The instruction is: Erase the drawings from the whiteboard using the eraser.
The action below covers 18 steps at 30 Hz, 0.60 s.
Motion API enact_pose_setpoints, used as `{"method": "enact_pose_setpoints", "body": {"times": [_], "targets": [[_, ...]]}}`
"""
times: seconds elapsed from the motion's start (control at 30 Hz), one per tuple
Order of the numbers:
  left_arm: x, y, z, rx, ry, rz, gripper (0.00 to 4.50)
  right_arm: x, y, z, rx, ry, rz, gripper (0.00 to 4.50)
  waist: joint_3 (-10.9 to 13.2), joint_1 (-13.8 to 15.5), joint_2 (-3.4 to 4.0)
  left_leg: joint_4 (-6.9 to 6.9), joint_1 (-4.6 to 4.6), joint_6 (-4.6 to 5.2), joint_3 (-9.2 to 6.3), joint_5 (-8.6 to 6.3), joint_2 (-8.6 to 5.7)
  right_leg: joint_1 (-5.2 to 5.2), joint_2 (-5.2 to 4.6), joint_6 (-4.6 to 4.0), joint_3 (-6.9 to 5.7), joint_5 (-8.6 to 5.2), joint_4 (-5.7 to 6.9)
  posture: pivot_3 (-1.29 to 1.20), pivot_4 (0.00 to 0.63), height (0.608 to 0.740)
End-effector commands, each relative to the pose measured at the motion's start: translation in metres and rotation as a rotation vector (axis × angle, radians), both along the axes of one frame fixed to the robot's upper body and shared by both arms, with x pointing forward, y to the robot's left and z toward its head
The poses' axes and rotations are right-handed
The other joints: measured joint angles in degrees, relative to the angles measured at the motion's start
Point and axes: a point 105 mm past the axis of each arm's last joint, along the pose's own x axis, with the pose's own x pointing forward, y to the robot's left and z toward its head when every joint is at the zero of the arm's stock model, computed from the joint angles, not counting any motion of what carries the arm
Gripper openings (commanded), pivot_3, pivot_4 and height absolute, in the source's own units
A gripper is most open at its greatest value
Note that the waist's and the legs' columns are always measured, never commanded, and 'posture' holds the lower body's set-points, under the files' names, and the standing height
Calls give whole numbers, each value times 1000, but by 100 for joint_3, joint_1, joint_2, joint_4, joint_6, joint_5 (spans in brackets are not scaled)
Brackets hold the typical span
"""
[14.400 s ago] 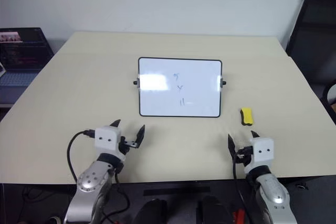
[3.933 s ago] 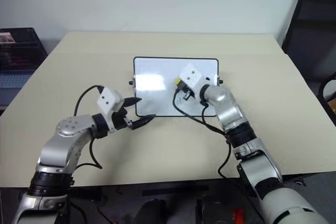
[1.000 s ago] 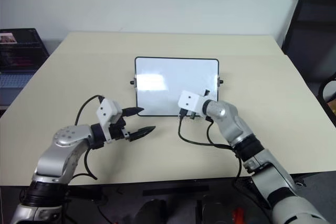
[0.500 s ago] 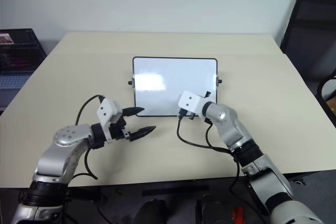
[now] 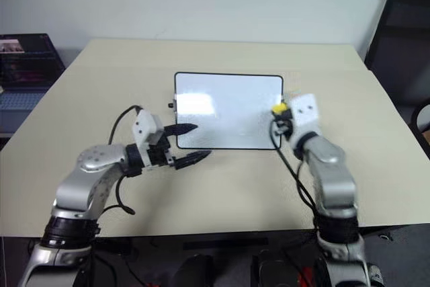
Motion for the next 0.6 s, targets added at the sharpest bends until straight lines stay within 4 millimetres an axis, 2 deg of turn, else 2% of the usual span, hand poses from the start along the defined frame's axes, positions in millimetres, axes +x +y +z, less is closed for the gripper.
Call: {"method": "enact_pose_setpoints", "body": {"times": [0.03,0.17,0.47,0.6], "targets": [[-7,-24,8,13,-33,-136,4500,-16,-17,-6,48,35,-107,1067,0,-22,0,0,1,0,0,0,1,0,1,0,0,0,0,0,150,740],[-6,-45,12,44,-41,-259,4500,-18,-21,-27,54,110,-144,1067,2,-88,2,7,8,1,8,1,-10,1,9,0,6,0,1,0,150,740],[4,-70,11,99,-87,-400,4500,4,-31,-36,44,147,-195,1067,2,-87,3,2,4,2,8,1,-21,0,19,-2,8,-1,-2,0,150,740],[7,-74,8,106,-97,-415,4500,9,-37,-41,50,150,-223,1067,2,-67,3,1,0,2,5,-1,-25,0,17,-2,6,-1,-3,0,150,740]]}}
